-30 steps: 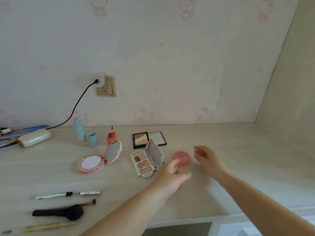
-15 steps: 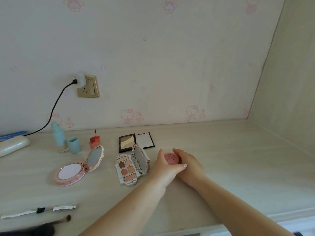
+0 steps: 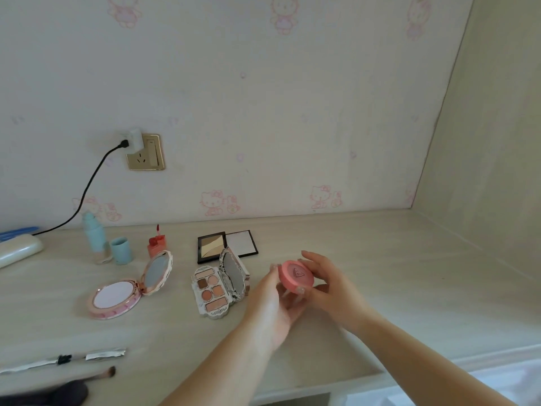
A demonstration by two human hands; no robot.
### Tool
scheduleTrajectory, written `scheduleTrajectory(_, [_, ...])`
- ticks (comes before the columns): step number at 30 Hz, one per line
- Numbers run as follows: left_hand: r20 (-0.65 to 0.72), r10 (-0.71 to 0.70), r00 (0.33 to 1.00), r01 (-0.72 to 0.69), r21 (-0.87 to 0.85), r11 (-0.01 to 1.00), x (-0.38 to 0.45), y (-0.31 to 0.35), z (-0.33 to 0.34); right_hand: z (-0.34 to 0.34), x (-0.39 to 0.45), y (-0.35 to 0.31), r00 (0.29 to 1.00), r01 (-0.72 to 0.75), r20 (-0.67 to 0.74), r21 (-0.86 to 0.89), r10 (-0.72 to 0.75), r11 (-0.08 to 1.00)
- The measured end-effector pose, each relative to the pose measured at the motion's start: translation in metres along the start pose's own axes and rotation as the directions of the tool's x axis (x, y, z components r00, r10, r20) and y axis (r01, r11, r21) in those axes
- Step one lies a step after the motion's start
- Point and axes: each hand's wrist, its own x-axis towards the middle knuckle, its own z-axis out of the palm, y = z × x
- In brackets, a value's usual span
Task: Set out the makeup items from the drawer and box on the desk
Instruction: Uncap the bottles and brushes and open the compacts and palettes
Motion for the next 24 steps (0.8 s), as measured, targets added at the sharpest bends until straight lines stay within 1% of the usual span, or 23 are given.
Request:
scheduleTrajectory(3, [0.101,-0.063,0.993,0.065,-0.02,0.998,-0.005,-0.006,-0.002,-0.009,-0.009,-0.004,0.998,0.04,0.037,0.049,-0.041,0.998])
scheduleTrajectory(6, [0.158,-0.059,0.986,0.065,-0.034,0.997,-0.011,-0.008,-0.004,-0.02,-0.016,-0.011,0.997,0.058,0.046,0.054,-0.06,0.997])
scheduleTrajectory(10, [0.238,-0.003,0.971,0.005,-0.007,1.0,-0.018,-0.013,-0.003,-0.023,-0.025,-0.023,0.994,0.08,0.075,-0.073,-0.074,0.994])
scheduleTrajectory(13, [0.31,0.054,0.949,-0.064,0.022,0.998,-0.023,-0.016,0.0,-0.019,-0.028,-0.031,0.995,0.096,0.054,-0.184,-0.088,0.978])
scheduleTrajectory(15, [0.338,0.079,0.938,-0.086,0.004,0.996,-0.026,-0.019,0.002,-0.018,-0.03,-0.036,0.995,0.096,0.03,-0.231,-0.092,0.968])
scheduleTrajectory(19, [0.329,0.113,0.938,-0.098,-0.062,0.993,-0.03,-0.023,0.007,-0.018,-0.033,-0.044,0.995,0.092,-0.002,-0.27,-0.096,0.958])
scheduleTrajectory(24, [0.251,0.077,0.965,-0.063,-0.065,0.996,-0.03,-0.029,0.009,-0.014,-0.037,-0.046,0.993,0.107,-0.014,-0.357,-0.12,0.928])
